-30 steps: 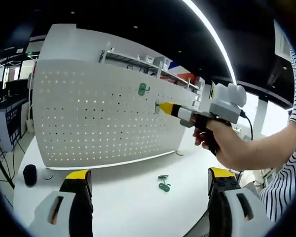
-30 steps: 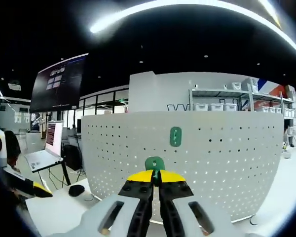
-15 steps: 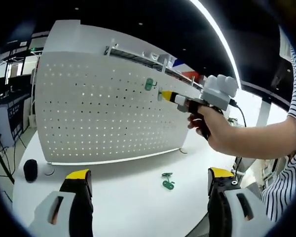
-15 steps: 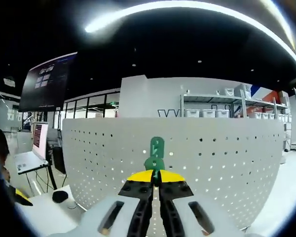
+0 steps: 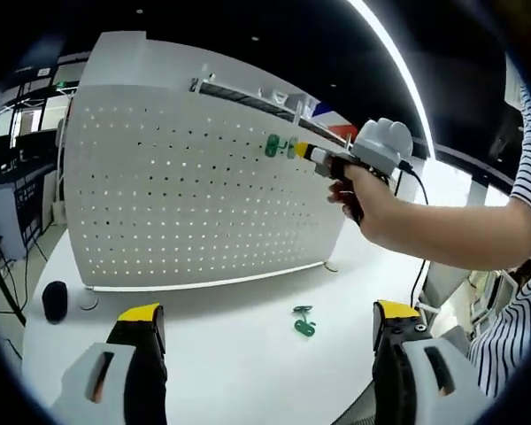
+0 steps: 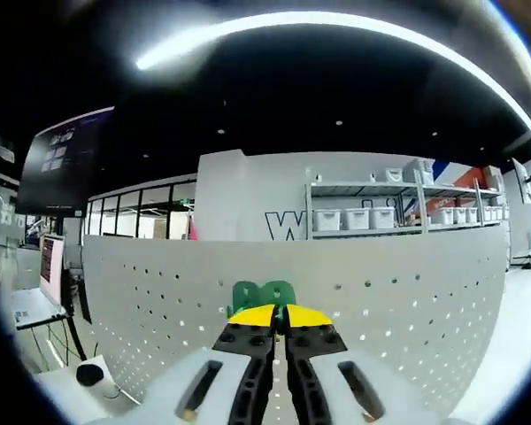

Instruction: Insert the hook assembly into the mounting plate slot until the hook locks in place.

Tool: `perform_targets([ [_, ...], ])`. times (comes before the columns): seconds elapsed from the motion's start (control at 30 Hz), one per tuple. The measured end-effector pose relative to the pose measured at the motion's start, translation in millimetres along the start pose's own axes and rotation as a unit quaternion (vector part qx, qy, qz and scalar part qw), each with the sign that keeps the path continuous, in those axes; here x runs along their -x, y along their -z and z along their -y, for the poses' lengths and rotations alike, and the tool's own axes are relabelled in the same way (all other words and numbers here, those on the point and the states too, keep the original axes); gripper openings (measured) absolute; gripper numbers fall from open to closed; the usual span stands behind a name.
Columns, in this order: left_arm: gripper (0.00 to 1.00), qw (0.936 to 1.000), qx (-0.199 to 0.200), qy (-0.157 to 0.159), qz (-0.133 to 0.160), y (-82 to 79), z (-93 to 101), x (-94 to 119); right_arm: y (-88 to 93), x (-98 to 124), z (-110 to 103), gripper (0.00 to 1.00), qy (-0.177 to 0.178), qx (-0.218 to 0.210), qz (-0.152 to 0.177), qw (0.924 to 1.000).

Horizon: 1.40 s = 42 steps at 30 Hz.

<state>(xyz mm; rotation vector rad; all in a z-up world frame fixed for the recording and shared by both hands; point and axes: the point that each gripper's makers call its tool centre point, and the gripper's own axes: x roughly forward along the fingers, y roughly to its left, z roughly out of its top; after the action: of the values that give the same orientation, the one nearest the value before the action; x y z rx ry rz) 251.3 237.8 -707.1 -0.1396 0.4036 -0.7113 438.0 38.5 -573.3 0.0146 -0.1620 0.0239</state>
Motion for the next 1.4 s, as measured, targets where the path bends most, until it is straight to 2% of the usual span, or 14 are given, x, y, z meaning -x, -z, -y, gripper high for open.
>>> perform_targets([
  [0.2, 1.0, 1.0, -0.003, -0.002, -0.005, 2.7, -1.7, 0, -1.0, -3, 11, 0.0, 0.018, -0.014, 0.001, 0.9997],
  [0.27, 1.0, 1.0, -0.001, -0.005, -0.005, 3.0, -3.9, 0, 0.1, -3, 12, 0.0, 0.021, -0.032, 0.0, 0.9992],
  [0.53, 1.0, 1.0, -0.004, -0.007, -0.002, -3.4, -7.5, -3, 2.8, -10, 17, 0.0, 0.032, -0.025, 0.001, 0.9992],
  [0.87, 1.0, 0.9999, -0.011, -0.008, -0.007, -2.6, -6.0, -5, 6.4, -14, 18, 0.0, 0.053, -0.048, -0.011, 0.9974],
  [1.03, 1.0, 0.9999, -0.006, -0.013, -0.003, -2.5, -6.5, 2, 6.1, -14, 18, 0.01, 0.053, -0.038, -0.02, 0.9977],
  [1.07, 1.0, 0.9999, -0.006, -0.014, -0.003, -2.3, -7.0, 3, 9.9, -12, 19, 0.01, 0.059, -0.061, -0.037, 0.9957],
  [1.13, 1.0, 0.9998, -0.003, -0.018, -0.001, -1.8, -7.7, 6, 9.6, -15, 19, 0.02, 0.057, -0.083, -0.039, 0.9942],
  [1.2, 1.0, 0.9997, -0.003, -0.023, 0.0, -1.0, -7.9, 9, 7.0, -18, 19, 0.02, 0.058, -0.066, -0.049, 0.9949],
  [1.4, 1.0, 0.9995, -0.001, -0.03, 0.008, -1.7, -5.9, 16, 4.7, -12, 8, 0.18, 0.032, -0.068, -0.053, 0.9958],
])
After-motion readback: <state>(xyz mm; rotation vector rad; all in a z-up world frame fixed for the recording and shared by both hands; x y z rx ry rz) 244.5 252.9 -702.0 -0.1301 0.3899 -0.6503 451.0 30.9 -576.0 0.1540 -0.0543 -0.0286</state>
